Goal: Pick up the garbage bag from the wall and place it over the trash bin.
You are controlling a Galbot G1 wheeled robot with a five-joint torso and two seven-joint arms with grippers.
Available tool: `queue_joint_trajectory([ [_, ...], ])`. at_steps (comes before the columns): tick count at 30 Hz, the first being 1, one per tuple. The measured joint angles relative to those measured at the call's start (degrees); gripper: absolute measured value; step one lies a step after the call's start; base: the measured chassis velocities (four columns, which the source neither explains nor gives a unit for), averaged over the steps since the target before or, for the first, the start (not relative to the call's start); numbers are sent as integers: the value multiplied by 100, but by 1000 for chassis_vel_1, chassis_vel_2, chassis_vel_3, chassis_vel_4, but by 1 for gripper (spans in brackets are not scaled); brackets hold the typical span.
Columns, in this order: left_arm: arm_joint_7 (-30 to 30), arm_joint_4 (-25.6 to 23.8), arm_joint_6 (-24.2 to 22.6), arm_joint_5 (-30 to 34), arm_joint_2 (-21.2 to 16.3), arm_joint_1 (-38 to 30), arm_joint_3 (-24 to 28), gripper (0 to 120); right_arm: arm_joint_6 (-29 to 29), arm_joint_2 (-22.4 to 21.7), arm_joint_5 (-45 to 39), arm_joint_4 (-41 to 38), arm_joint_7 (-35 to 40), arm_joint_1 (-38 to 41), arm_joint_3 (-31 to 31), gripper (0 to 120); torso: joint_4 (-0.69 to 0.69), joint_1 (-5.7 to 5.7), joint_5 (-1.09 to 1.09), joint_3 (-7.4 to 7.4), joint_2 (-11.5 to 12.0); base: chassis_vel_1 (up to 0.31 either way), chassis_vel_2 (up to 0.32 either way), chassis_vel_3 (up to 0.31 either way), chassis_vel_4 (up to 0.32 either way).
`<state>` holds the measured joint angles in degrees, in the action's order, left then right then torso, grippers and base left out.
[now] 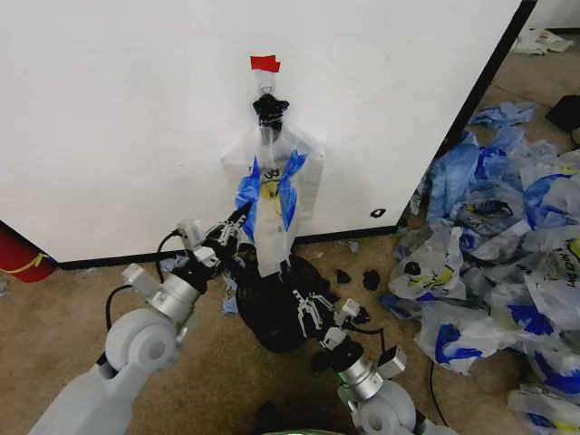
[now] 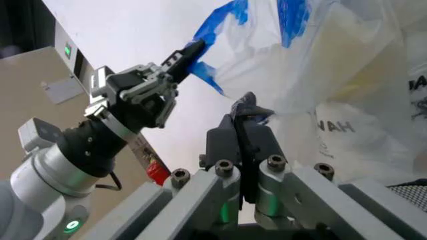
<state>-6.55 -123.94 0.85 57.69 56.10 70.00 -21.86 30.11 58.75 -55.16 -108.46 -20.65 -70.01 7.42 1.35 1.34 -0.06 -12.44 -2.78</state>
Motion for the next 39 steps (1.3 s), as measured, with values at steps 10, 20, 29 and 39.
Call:
queue_joint_trajectory([
  [10, 4, -199, 2, 16, 208, 197, -239, 0, 55, -34, 46, -1, -27, -116, -88, 0, 0, 0, 1, 0, 0, 0, 0, 0, 0],
  [20, -8, -216, 0, -3, 227, 236, -259, 0, 35, -214, 265, -217, 125, -343, -408, 13, 1, 0, 0, 0, 0, 0, 0, 0, 0],
  [29, -24, -161, 2, -27, 269, 219, -236, 0, 24, -726, 471, -696, 282, -853, -1205, 48, 2, 0, 0, 0, 0, 0, 0, 0, 0],
  [39, -37, -161, -3, -79, 334, 167, -127, 0, -727, -1565, 599, -1213, 1272, -62, -1083, 81, 2, 0, 0, 0, 0, 0, 0, 0, 0],
])
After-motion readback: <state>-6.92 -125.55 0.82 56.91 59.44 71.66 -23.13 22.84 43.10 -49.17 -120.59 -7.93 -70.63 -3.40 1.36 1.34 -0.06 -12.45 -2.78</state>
